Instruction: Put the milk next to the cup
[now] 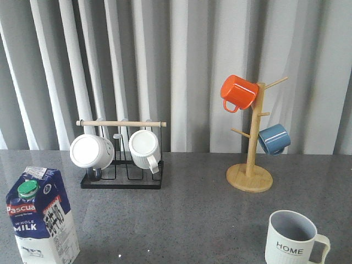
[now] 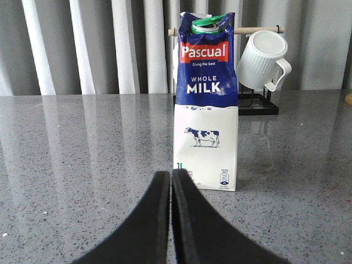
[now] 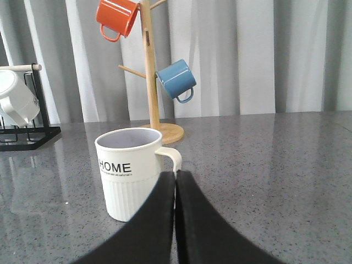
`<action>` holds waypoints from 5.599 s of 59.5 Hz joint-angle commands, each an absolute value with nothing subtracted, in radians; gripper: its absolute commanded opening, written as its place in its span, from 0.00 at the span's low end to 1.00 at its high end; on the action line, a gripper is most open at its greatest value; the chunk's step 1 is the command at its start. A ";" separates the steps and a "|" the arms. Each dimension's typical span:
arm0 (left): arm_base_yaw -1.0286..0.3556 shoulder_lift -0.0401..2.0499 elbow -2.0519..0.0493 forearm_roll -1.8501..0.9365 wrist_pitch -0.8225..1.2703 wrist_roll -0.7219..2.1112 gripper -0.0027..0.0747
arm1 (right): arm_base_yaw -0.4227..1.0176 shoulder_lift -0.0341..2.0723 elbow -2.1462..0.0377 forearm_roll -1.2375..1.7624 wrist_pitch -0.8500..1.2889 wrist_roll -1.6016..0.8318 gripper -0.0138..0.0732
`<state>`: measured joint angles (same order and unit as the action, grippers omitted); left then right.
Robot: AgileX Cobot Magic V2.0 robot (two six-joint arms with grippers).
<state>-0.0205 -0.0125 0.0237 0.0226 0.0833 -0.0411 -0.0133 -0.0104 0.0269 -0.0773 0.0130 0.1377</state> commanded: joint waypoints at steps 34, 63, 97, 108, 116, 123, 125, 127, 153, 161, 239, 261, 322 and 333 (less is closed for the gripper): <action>-0.018 -0.013 0.005 0.020 0.019 -0.046 0.03 | -0.017 -0.021 0.035 -0.076 -0.067 0.146 0.15; -0.018 -0.013 0.005 -0.019 -0.054 -0.062 0.03 | -0.017 -0.020 0.035 -0.041 -0.083 0.159 0.15; -0.021 -0.013 -0.139 -0.147 -0.135 -0.237 0.18 | -0.017 0.176 -0.304 0.069 0.099 0.033 0.36; -0.021 -0.013 -0.249 -0.147 -0.078 -0.321 0.44 | -0.017 0.349 -0.437 0.077 0.054 0.037 0.73; -0.021 -0.013 -0.276 -0.153 -0.185 -0.429 0.58 | -0.017 0.400 -0.445 0.086 -0.111 0.043 0.86; -0.021 -0.001 -0.283 -0.153 -0.283 -0.515 0.59 | -0.016 0.407 -0.450 0.086 -0.216 0.006 0.85; -0.021 0.015 -0.293 -0.148 -0.256 -0.515 0.59 | -0.016 0.415 -0.464 0.064 -0.189 -0.031 0.84; -0.021 0.038 -0.311 -0.132 -0.207 -0.514 0.59 | -0.016 0.432 -0.489 0.052 -0.137 -0.056 0.83; -0.021 0.531 -0.657 0.120 0.081 -0.455 0.59 | -0.016 0.840 -0.866 -0.011 0.434 -0.141 0.82; -0.021 0.610 -0.667 0.119 0.086 -0.455 0.59 | -0.016 0.941 -0.826 0.006 0.493 -0.130 0.82; -0.021 0.642 -0.667 0.119 0.101 -0.456 0.59 | -0.014 1.454 -0.726 -0.013 0.000 -0.185 0.57; -0.021 0.642 -0.667 0.119 0.102 -0.456 0.59 | -0.014 1.436 -0.750 -0.041 -0.070 -0.199 0.15; -0.021 0.642 -0.667 0.119 0.102 -0.457 0.59 | 0.346 1.621 -0.969 0.055 0.063 -0.168 0.17; -0.021 0.642 -0.667 0.119 0.105 -0.457 0.59 | 0.344 1.623 -0.969 0.055 0.094 -0.164 0.18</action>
